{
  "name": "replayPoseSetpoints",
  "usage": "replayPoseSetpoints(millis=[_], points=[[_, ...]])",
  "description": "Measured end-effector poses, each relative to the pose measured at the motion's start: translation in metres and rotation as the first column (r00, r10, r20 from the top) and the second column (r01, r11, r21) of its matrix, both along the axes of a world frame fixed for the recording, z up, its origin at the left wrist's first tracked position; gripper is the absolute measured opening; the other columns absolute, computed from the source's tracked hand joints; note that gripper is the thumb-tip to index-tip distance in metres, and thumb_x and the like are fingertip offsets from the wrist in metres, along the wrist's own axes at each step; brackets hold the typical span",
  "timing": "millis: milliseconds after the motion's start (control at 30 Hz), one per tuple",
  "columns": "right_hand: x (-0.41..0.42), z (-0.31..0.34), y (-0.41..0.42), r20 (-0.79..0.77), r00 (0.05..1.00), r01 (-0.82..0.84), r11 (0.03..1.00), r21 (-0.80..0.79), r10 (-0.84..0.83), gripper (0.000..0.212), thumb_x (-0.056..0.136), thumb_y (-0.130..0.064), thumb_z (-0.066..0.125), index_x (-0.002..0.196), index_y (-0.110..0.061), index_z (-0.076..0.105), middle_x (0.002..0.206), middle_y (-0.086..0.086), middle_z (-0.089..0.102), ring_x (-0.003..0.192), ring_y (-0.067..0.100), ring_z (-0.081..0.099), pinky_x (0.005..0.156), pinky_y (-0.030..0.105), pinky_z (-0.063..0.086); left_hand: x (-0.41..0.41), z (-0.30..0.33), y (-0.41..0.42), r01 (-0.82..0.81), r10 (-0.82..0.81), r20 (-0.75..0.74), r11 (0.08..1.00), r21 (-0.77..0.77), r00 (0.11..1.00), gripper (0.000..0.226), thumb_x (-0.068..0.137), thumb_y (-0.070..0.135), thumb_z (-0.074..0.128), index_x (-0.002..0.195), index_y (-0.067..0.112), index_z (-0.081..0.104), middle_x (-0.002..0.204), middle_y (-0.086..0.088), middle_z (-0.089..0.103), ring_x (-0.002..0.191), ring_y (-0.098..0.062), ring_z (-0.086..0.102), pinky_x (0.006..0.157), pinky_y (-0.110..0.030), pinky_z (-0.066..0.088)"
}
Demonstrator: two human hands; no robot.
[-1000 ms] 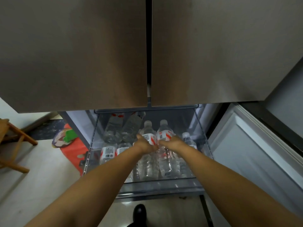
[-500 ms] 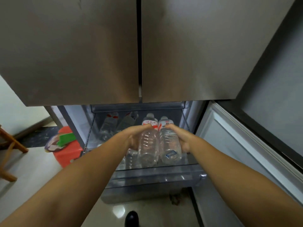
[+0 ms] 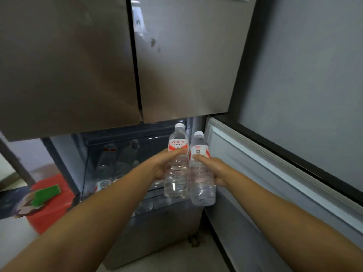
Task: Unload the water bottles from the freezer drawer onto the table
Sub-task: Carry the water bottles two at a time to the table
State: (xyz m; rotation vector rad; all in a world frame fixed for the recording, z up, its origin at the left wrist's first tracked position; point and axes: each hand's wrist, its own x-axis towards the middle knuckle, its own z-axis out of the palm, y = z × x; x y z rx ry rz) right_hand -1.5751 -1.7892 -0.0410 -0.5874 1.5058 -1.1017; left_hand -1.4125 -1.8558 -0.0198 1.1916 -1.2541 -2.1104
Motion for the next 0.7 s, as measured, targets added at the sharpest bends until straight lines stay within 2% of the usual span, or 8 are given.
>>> replayPoseSetpoints(millis=[67,100,167,267,333,433,567,700], points=[[0.005,0.003,0.019,-0.222,0.971,0.08,0.996,-0.046,-0.088,0.093,0.051,-0.046,0.083,0.13,-0.011,0.049,0.112,0.013,0.067,0.096,0.031,0.069,0.088,0.049,0.055,-0.006,0.005,0.01,0.068,-0.062,0.056,0.99,-0.126,0.997,0.053,0.078,0.023,0.076,0.125,0.013,0.053,0.107,-0.011,0.069,0.088,-0.026,0.068,0.065,-0.037,0.059],[0.008,0.003,0.028,-0.322,0.939,0.11,0.992,-0.059,-0.123,0.094,0.053,-0.048,0.082,0.131,-0.012,0.045,0.116,0.01,0.064,0.099,0.028,0.066,0.087,0.044,0.056,-0.007,0.004,0.014,0.084,-0.069,0.085,0.977,-0.197,0.994,0.054,0.078,0.026,0.076,0.125,0.014,0.052,0.108,-0.01,0.068,0.092,-0.025,0.067,0.071,-0.039,0.059],[0.019,0.005,0.051,-0.466,0.862,0.185,0.98,-0.08,-0.201,0.078,0.071,-0.042,0.077,0.13,-0.012,0.036,0.118,0.005,0.056,0.101,0.023,0.06,0.08,0.034,0.052,-0.005,-0.001,0.023,0.123,-0.077,0.158,0.945,-0.304,0.984,0.065,0.072,0.032,0.08,0.126,0.016,0.049,0.111,-0.007,0.066,0.098,-0.025,0.066,0.081,-0.044,0.058],[0.039,-0.004,0.087,-0.598,0.745,0.287,0.951,-0.111,-0.295,0.066,0.081,-0.035,0.072,0.13,-0.014,0.033,0.112,0.003,0.053,0.093,0.02,0.055,0.074,0.031,0.046,0.011,-0.016,0.044,0.16,-0.068,0.235,0.903,-0.399,0.97,0.072,0.067,0.033,0.083,0.127,0.016,0.045,0.113,-0.007,0.064,0.096,-0.024,0.065,0.062,-0.033,0.057],[0.053,-0.015,0.108,-0.649,0.676,0.35,0.927,-0.134,-0.348,0.066,0.08,-0.036,0.073,0.129,-0.016,0.034,0.111,0.002,0.054,0.09,0.018,0.055,0.074,0.031,0.047,0.023,-0.027,0.058,0.184,-0.074,0.262,0.887,-0.424,0.962,0.073,0.069,0.03,0.082,0.13,0.018,0.043,0.116,-0.008,0.062,0.099,-0.025,0.064,0.064,-0.034,0.057],[0.071,-0.033,0.142,-0.675,0.617,0.432,0.891,-0.138,-0.403,0.06,0.079,-0.036,0.073,0.124,-0.018,0.036,0.108,0.001,0.054,0.09,0.017,0.056,0.075,0.031,0.049,0.038,-0.04,0.08,0.254,-0.116,0.305,0.847,-0.467,0.945,0.071,0.077,0.022,0.077,0.135,0.017,0.036,0.121,-0.005,0.057,0.104,-0.021,0.057,0.085,-0.036,0.052],[0.091,-0.055,0.194,-0.696,0.575,0.532,0.843,-0.08,-0.429,0.06,0.078,-0.035,0.073,0.123,-0.018,0.037,0.112,0.005,0.055,0.096,0.022,0.061,0.078,0.035,0.055,0.052,-0.064,0.11,0.366,-0.241,0.318,0.824,-0.432,0.917,0.071,0.078,0.016,0.076,0.137,0.016,0.035,0.12,-0.004,0.056,0.101,-0.019,0.055,0.085,-0.032,0.046],[0.104,-0.075,0.242,-0.724,0.537,0.63,0.777,0.004,-0.432,0.059,0.076,-0.033,0.073,0.12,-0.014,0.039,0.112,0.007,0.054,0.095,0.025,0.059,0.078,0.037,0.052,0.049,-0.091,0.142,0.427,-0.306,0.357,0.838,-0.339,0.883,0.069,0.074,0.019,0.08,0.132,0.012,0.042,0.116,-0.009,0.062,0.1,-0.024,0.062,0.084,-0.035,0.052]])
